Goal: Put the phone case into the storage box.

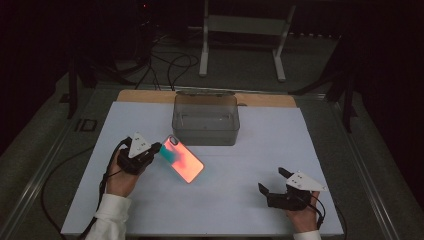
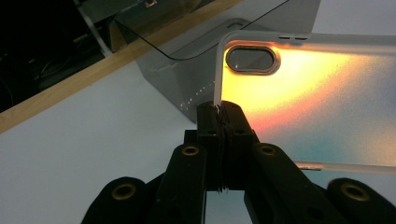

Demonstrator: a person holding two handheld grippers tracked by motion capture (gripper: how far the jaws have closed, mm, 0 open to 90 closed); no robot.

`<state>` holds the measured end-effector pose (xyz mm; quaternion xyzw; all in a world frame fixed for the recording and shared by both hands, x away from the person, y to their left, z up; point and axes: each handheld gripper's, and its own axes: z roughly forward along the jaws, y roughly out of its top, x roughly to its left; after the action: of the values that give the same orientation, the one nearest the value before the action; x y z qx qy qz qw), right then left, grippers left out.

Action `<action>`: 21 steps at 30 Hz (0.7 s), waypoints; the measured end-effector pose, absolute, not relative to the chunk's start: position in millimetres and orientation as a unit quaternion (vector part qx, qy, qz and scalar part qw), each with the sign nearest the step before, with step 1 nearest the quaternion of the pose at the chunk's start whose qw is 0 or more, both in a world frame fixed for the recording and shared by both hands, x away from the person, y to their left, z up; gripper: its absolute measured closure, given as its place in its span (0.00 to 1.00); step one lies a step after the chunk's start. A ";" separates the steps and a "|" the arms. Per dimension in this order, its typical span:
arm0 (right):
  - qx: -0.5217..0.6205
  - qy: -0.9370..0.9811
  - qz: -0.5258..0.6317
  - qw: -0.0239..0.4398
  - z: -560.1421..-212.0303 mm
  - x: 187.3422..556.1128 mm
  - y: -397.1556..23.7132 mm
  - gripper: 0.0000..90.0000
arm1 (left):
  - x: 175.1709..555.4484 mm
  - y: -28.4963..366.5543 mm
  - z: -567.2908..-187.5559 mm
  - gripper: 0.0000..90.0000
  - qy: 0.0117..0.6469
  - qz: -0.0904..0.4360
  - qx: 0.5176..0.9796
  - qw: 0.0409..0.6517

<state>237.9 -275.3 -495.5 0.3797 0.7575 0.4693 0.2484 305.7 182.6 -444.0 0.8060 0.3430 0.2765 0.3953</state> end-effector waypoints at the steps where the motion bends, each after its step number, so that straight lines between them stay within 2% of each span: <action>1: 0.380 0.758 0.469 0.248 -495.5 237.9 -275.3 0.10 | 305.7 182.6 -444.0 0.99 0.343 0.276 0.806 0.395; 13: 0.366 0.770 0.474 0.220 -477.0 254.2 -260.8 0.10 | 301.2 181.4 -436.1 0.99 0.329 0.296 0.803 0.399; 21: 0.358 0.784 0.473 0.184 -464.7 267.4 -246.8 0.10 | 298.5 179.6 -434.3 0.99 0.323 0.302 0.801 0.403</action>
<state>267.4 -246.8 -464.7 0.3578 0.7841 0.4727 0.1836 298.5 179.6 -434.3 0.8013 0.3231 0.3018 0.4031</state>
